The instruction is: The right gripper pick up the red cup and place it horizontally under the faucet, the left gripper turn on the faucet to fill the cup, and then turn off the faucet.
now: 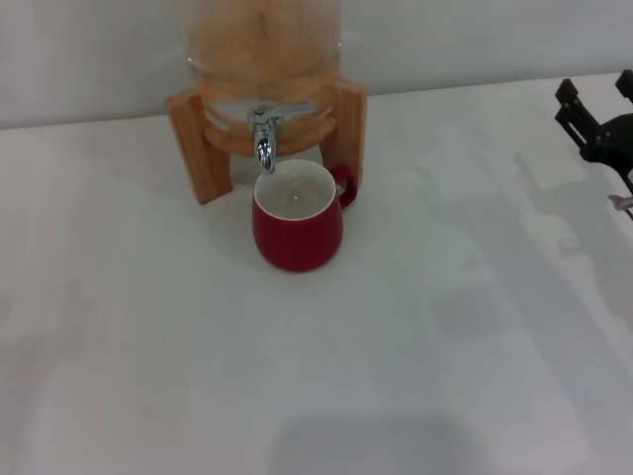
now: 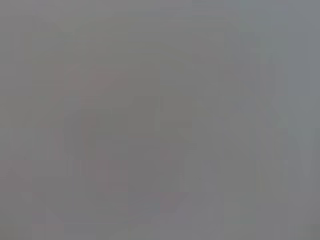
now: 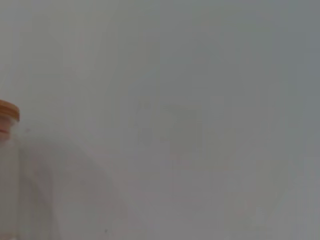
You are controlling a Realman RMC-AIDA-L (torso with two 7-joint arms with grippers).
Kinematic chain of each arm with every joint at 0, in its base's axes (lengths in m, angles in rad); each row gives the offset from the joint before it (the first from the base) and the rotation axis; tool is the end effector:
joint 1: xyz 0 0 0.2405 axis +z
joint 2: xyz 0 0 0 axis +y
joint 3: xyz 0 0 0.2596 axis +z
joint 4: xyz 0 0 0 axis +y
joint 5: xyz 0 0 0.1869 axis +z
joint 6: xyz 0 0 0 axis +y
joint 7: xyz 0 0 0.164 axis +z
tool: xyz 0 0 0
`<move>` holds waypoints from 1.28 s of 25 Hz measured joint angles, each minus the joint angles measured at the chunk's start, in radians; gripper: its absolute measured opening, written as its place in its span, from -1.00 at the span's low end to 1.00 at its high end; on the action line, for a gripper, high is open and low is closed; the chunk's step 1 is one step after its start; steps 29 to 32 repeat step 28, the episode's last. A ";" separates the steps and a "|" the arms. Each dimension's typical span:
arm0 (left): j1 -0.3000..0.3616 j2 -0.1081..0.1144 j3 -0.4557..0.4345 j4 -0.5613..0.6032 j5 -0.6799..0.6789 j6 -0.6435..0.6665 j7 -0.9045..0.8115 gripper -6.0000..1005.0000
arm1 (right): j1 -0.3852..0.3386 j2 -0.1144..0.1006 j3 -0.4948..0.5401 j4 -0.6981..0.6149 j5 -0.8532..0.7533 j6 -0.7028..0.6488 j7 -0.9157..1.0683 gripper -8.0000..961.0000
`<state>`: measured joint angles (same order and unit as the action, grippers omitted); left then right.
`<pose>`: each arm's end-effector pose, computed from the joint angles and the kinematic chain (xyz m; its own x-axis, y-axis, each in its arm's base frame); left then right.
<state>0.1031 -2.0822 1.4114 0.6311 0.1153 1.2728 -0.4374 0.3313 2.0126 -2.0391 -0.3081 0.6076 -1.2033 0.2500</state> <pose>-0.3490 0.2292 0.0866 0.6317 -0.2533 0.7327 0.7579 0.0026 -0.6524 0.3164 0.3339 0.0368 0.6235 0.1514 -0.7670 -0.7587 -0.1195 -0.6404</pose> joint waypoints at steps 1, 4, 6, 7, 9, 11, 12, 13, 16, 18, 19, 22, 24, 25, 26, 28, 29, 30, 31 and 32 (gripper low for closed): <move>0.000 0.000 0.000 0.000 0.000 0.000 0.000 0.50 | -0.002 0.000 0.001 0.001 0.000 -0.005 0.000 0.58; 0.002 0.001 -0.001 -0.054 -0.047 0.047 -0.004 0.50 | -0.005 0.000 0.001 0.008 0.000 -0.019 0.000 0.65; 0.002 0.001 -0.002 -0.070 -0.055 0.053 -0.005 0.51 | -0.005 0.000 0.002 0.009 0.001 -0.021 0.000 0.65; 0.002 0.001 -0.004 -0.074 -0.056 0.053 -0.006 0.52 | -0.005 0.000 0.003 0.010 0.001 -0.022 0.001 0.65; 0.002 0.002 -0.014 -0.081 -0.056 0.053 -0.014 0.53 | -0.005 0.000 0.005 0.012 0.001 -0.022 0.005 0.64; -0.001 0.002 -0.027 -0.089 -0.056 0.054 -0.027 0.55 | -0.005 0.000 0.009 0.015 0.002 -0.026 0.020 0.65; -0.003 0.002 -0.031 -0.091 -0.057 0.054 -0.032 0.55 | -0.005 0.000 0.011 0.017 0.002 -0.030 0.029 0.65; -0.005 0.002 -0.035 -0.093 -0.057 0.055 -0.035 0.56 | -0.005 0.000 0.013 0.020 0.003 -0.036 0.038 0.65; -0.015 0.001 -0.046 -0.099 -0.057 0.056 -0.032 0.56 | -0.005 0.000 0.011 0.024 0.003 -0.062 0.056 0.66; -0.032 0.001 -0.049 -0.116 -0.056 0.056 -0.032 0.56 | -0.007 0.000 0.010 0.025 0.003 -0.072 0.060 0.66; -0.044 0.001 -0.049 -0.128 -0.054 0.056 -0.034 0.56 | -0.008 0.000 0.008 0.025 0.002 -0.076 0.061 0.66; -0.071 0.002 -0.045 -0.155 -0.048 0.060 -0.034 0.55 | -0.009 0.000 0.005 0.025 -0.002 -0.085 0.063 0.66; -0.082 0.002 -0.044 -0.166 -0.047 0.072 -0.030 0.55 | -0.013 0.000 0.003 0.025 -0.004 -0.098 0.063 0.65; -0.085 0.001 -0.044 -0.169 -0.047 0.083 -0.030 0.55 | -0.015 0.000 0.001 0.025 -0.004 -0.106 0.063 0.65; -0.087 0.001 -0.044 -0.170 -0.047 0.092 -0.030 0.55 | -0.019 0.000 -0.006 0.025 -0.005 -0.125 0.063 0.65; -0.088 0.000 -0.044 -0.172 -0.047 0.112 -0.029 0.55 | -0.026 0.000 -0.017 0.026 -0.005 -0.159 0.063 0.64; -0.088 0.000 -0.044 -0.172 -0.047 0.112 -0.029 0.55 | -0.026 0.000 -0.017 0.026 -0.005 -0.159 0.063 0.64; -0.088 0.000 -0.044 -0.172 -0.047 0.112 -0.029 0.55 | -0.026 0.000 -0.017 0.026 -0.005 -0.159 0.063 0.64; -0.088 0.000 -0.044 -0.172 -0.047 0.112 -0.029 0.55 | -0.026 0.000 -0.017 0.026 -0.005 -0.159 0.063 0.64; -0.088 0.000 -0.044 -0.172 -0.047 0.112 -0.029 0.55 | -0.026 0.000 -0.017 0.026 -0.005 -0.159 0.063 0.64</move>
